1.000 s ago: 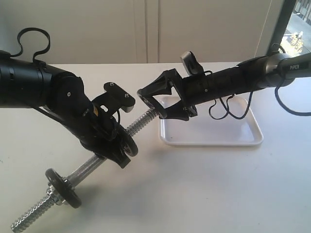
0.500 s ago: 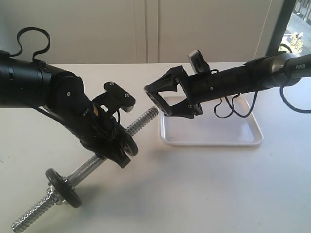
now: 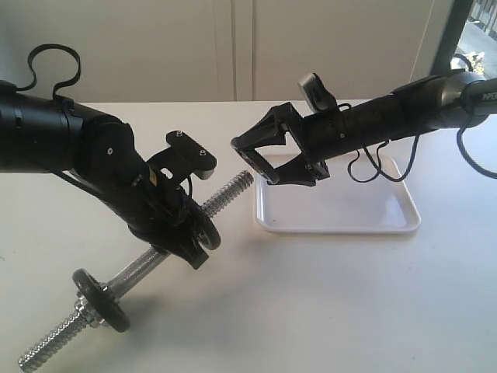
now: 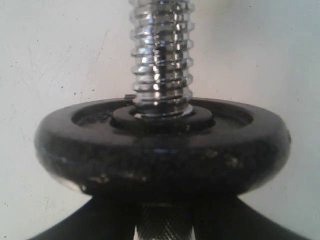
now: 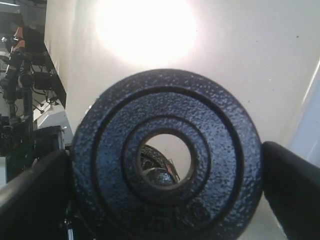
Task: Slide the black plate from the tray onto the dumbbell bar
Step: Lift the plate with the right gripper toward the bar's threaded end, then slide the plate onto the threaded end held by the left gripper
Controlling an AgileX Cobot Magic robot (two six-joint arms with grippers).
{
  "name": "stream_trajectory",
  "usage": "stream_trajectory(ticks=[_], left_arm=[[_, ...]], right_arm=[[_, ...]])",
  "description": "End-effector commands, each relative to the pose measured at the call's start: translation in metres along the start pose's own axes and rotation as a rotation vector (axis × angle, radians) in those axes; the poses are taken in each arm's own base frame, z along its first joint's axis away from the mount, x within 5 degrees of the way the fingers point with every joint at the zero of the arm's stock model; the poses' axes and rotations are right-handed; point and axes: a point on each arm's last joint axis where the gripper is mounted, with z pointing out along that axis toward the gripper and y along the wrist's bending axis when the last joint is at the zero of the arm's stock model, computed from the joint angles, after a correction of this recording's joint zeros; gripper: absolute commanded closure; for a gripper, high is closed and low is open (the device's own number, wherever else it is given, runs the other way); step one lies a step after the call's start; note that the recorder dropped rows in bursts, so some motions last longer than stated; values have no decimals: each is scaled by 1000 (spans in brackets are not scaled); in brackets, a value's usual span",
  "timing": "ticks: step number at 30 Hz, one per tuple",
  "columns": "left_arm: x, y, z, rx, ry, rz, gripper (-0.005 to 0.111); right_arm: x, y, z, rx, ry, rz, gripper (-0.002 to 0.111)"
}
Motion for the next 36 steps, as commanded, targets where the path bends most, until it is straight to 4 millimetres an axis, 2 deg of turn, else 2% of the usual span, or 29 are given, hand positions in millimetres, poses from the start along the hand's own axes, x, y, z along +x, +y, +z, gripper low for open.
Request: stream_trajectory(ticks=[1, 7, 12, 18, 36], left_arm=[[-16, 3, -18, -35, -137, -3, 107], [-18, 3, -18, -39, -151, -4, 107], [-19, 3, -18, -40, -162, -26, 107], [-18, 3, -18, -39, -158, -26, 107], [-19, 4, -18, -40, -164, -26, 107]], right_arm=[[-3, 14, -6, -53, -8, 2, 108], [-2, 14, -6, -46, -1, 5, 108], [6, 8, -3, -72, -9, 63, 108], [3, 12, -1, -119, -49, 83, 108], [10, 14, 8, -85, 12, 66, 108]])
